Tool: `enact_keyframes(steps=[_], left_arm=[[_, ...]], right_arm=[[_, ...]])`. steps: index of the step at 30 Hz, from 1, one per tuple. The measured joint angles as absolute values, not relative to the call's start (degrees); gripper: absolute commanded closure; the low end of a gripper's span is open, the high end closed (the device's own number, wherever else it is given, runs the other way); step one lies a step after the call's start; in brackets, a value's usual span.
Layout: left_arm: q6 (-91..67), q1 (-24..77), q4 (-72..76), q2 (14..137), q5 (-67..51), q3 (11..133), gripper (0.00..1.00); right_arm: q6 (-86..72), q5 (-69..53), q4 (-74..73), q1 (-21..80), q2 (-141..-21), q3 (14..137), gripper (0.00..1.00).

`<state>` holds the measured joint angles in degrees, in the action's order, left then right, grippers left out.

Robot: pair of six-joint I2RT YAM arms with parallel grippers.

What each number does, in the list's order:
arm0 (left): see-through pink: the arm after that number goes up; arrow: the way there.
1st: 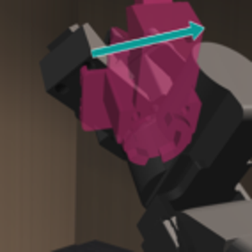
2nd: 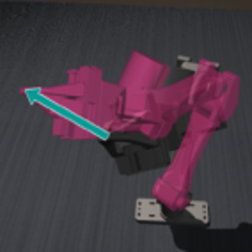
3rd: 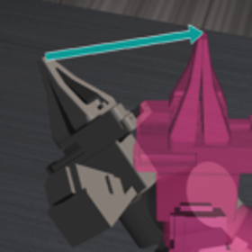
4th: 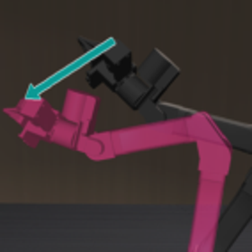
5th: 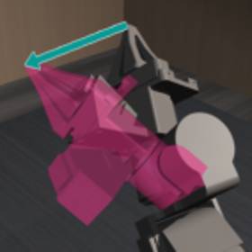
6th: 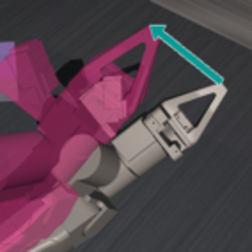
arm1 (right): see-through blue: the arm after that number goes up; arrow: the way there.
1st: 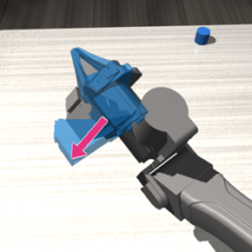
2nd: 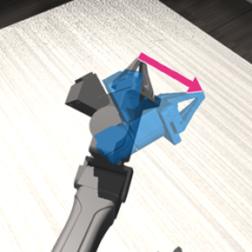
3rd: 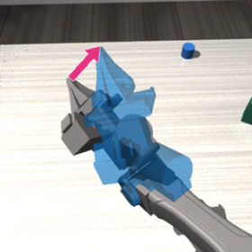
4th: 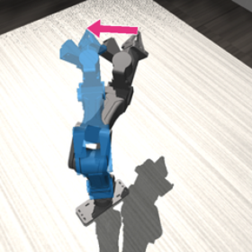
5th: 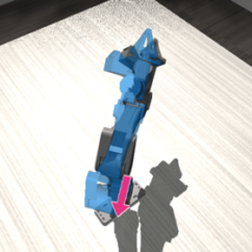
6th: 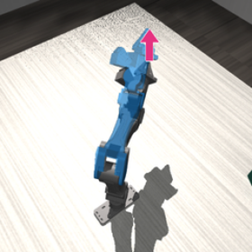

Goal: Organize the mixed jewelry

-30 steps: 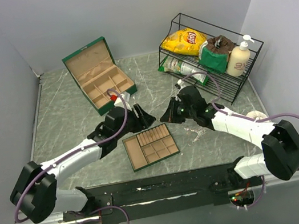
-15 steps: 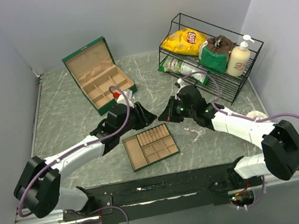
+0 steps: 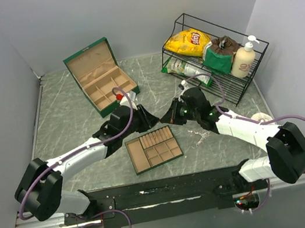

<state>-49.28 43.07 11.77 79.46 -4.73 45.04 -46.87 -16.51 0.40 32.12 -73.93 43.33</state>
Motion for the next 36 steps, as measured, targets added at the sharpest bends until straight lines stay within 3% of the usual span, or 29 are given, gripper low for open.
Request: enact_keyframes(steps=[4,18,21,25,36], left_arm=[[-49.3,43.2,11.8,79.9,-5.1,45.0,0.68],[-49.3,43.5,12.6,80.5,-6.2,45.4,0.98],[-49.3,43.5,12.6,80.8,-6.2,45.8,0.97],[-49.3,43.5,12.1,81.0,-6.2,45.9,0.83],[-49.2,43.6,11.6,81.1,-6.2,46.0,0.83]], right_arm=[[-47.1,-16.7,0.9,32.1,-73.9,42.8,1.00],[-47.3,-17.1,1.7,32.1,-73.9,42.6,1.00],[-47.3,-17.0,2.0,32.1,-73.9,42.6,1.00],[-47.5,-16.8,2.5,32.1,-73.9,41.9,1.00],[-47.7,-16.3,2.5,32.1,-73.6,41.8,1.00]])
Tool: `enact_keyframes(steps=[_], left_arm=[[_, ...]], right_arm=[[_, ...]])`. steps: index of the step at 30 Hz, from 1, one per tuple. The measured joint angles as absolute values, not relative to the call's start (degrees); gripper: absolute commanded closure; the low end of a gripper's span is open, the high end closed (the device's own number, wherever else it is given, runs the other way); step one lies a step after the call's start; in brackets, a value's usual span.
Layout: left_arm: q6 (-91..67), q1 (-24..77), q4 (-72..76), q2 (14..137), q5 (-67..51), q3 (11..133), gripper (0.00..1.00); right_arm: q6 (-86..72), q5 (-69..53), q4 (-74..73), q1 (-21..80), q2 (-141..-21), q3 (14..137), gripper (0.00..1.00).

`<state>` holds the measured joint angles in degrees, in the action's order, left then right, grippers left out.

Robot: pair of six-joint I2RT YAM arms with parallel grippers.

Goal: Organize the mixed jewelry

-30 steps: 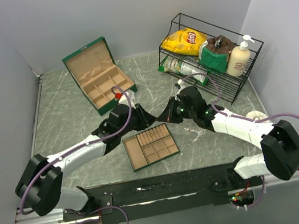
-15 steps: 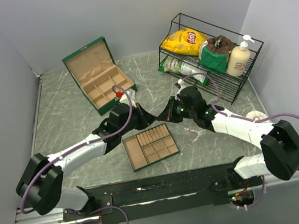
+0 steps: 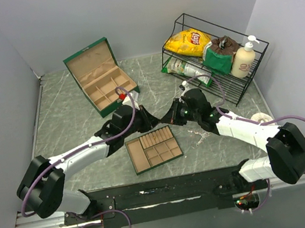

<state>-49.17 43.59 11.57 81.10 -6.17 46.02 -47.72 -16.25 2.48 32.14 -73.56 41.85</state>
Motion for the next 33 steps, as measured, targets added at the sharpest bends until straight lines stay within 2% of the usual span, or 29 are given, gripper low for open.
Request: enact_keyframes(steps=[5,9,14,15,20,26,32,33], left_arm=[[-48.9,43.7,11.2,81.1,-6.2,46.2,0.89],[-48.8,43.8,11.1,81.1,-6.2,46.6,0.99],[-48.7,43.9,10.9,81.1,-6.1,46.6,0.98],[-48.7,43.9,10.8,81.1,-6.0,46.7,0.93],[-48.5,44.1,9.8,81.2,-5.5,47.0,0.85],[-47.7,44.2,9.0,81.2,-5.1,47.5,0.87],[-47.7,44.5,8.3,81.7,-4.9,48.1,0.94],[-47.6,44.5,8.2,81.8,-4.8,48.3,0.99]], right_arm=[[-47.9,-15.9,2.4,32.3,-73.5,41.8,1.00],[-48.2,-15.7,2.6,32.3,-73.5,41.8,1.00],[-48.2,-15.7,2.6,32.3,-73.5,41.8,1.00],[-48.2,-15.7,2.6,32.3,-73.5,41.7,1.00],[-48.1,-15.2,2.1,32.3,-73.1,41.6,1.00],[-47.9,-14.8,1.9,32.4,-72.9,41.6,1.00],[-47.9,-14.4,1.7,32.4,-72.9,41.6,1.00],[-47.8,-14.3,1.7,32.4,-72.9,41.6,1.00]])
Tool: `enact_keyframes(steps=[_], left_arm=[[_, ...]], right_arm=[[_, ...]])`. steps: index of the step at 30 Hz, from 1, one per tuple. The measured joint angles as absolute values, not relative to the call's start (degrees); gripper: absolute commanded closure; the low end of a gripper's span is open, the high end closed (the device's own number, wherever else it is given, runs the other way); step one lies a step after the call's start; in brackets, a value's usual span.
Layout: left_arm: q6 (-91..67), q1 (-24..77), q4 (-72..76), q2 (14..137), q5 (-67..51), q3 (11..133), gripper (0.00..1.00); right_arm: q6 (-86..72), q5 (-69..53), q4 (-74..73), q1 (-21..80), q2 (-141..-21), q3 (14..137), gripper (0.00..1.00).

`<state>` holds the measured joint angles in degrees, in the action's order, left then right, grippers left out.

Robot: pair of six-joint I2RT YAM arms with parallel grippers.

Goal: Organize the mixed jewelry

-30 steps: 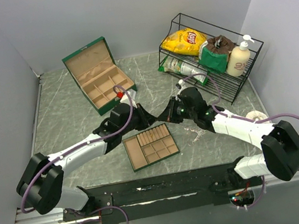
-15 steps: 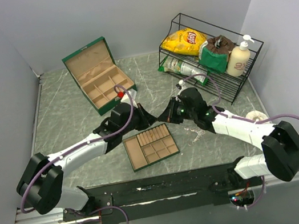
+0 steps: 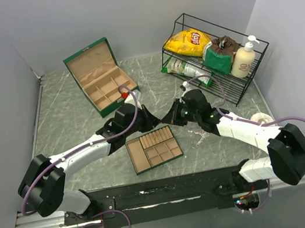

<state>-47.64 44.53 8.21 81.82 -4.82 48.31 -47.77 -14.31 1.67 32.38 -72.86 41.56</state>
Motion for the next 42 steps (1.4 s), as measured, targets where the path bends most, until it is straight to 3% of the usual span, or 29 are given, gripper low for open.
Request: enact_keyframes(steps=[3,5,6,8,9,12,13,19,25,33,42], left_arm=[[-47.4,44.7,7.7,82.2,-4.6,48.9,0.99],[-47.2,44.8,7.2,82.3,-4.2,49.2,0.99],[-47.1,44.8,6.9,82.3,-4.0,49.3,0.99],[-46.5,45.0,6.2,82.3,-3.6,49.6,0.99],[-46.1,45.1,6.0,82.2,-3.4,49.6,0.99],[-44.1,45.1,4.5,82.2,-2.5,49.6,0.99],[-43.4,44.7,4.1,82.2,-2.6,49.6,0.99],[-39.7,38.7,5.5,80.3,-9.1,47.9,0.99],[-36.7,32.2,10.2,77.4,-22.6,45.3,0.99],[-40.1,31.6,22.6,77.6,-37.4,42.8,0.99],[-44.7,31.6,29.9,78.7,-41.7,41.5,0.99]], right_arm=[[-47.7,-13.9,1.7,32.4,-72.9,41.6,1.00],[-47.4,-13.9,1.8,32.4,-72.9,41.5,0.94],[-47.4,-14.0,2.2,32.4,-72.8,41.3,0.87],[-46.9,-14.3,3.5,32.4,-72.2,40.3,0.81],[-46.5,-14.6,3.7,32.4,-71.6,39.8,0.72],[-44.9,-15.1,3.6,32.4,-69.1,38.6,0.56],[-44.1,-15.2,3.7,32.4,-67.9,38.3,0.54],[-39.7,-17.7,3.4,30.6,-61.3,37.5,0.52],[-40.2,-28.8,9.8,22.7,-61.5,33.8,0.52],[-46.3,-40.5,25.2,21.2,-67.9,30.9,0.51],[-52.3,-45.1,38.9,21.3,-71.6,29.5,0.54]])
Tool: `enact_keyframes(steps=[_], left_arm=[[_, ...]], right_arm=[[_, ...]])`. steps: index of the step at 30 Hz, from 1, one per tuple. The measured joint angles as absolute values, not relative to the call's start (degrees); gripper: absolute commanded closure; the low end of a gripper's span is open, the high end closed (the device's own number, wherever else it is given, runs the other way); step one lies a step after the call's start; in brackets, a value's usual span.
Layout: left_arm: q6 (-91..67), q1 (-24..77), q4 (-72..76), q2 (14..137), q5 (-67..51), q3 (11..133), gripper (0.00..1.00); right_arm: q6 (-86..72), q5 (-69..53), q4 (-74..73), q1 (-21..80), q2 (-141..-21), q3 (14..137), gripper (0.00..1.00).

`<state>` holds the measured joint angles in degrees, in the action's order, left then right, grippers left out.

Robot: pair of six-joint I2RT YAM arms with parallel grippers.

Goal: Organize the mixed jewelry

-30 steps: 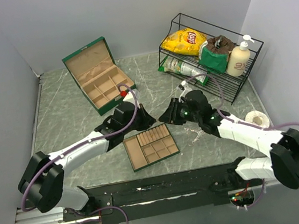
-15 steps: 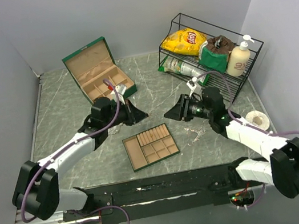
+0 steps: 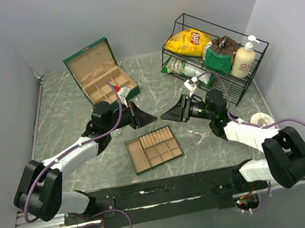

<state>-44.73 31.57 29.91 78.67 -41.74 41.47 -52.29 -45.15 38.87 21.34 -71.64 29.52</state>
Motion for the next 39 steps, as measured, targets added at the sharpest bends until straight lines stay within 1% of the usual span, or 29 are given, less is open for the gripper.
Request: enact_keyframes(steps=[5,10,13,20,24,32,39], left_arm=[[-45.4,31.6,31.0,79.3,-42.4,41.5,0.99],[-45.6,31.6,31.0,79.6,-42.5,41.5,0.99],[-45.7,31.6,31.0,79.6,-42.4,41.5,0.99],[-46.4,31.6,32.0,79.6,-42.2,41.5,0.99],[-46.4,31.6,32.4,79.6,-42.2,41.5,0.99],[-46.8,31.4,33.5,79.6,-42.1,41.4,0.99],[-47.8,31.4,33.8,79.6,-41.5,40.3,0.99]], right_arm=[[-54.2,-46.0,43.2,22.1,-72.2,29.5,0.56],[-54.6,-46.2,44.1,23.4,-72.6,29.5,0.57],[-54.6,-46.2,44.1,23.9,-73.1,29.5,0.60],[-55.1,-46.2,44.5,24.6,-74.0,29.5,0.72],[-55.7,-46.1,45.9,24.6,-74.5,29.5,0.73],[-56.6,-45.1,49.0,24.6,-74.8,28.6,0.72],[-55.8,-42.3,48.7,24.6,-73.3,27.5,0.71]])
